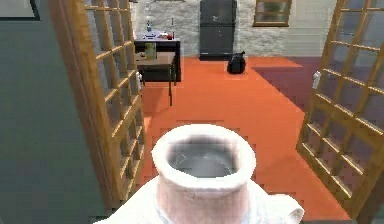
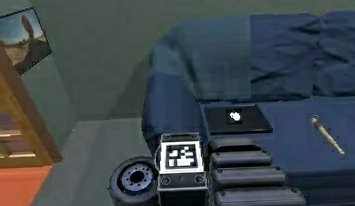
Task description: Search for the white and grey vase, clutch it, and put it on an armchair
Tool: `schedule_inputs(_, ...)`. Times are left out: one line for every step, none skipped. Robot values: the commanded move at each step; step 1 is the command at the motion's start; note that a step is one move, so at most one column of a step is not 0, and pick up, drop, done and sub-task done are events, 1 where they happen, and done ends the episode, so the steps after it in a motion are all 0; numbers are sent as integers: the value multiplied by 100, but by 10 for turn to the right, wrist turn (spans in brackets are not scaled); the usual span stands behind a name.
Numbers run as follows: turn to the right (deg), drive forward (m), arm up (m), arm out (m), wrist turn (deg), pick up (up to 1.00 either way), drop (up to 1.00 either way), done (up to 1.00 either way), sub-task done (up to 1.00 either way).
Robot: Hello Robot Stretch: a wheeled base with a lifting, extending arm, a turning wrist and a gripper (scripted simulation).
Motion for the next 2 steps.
schedule_inputs(-450,0,0,0,0,0,0,0,0)
schedule_inputs(-450,0,0,0,0,0,0,0,0)
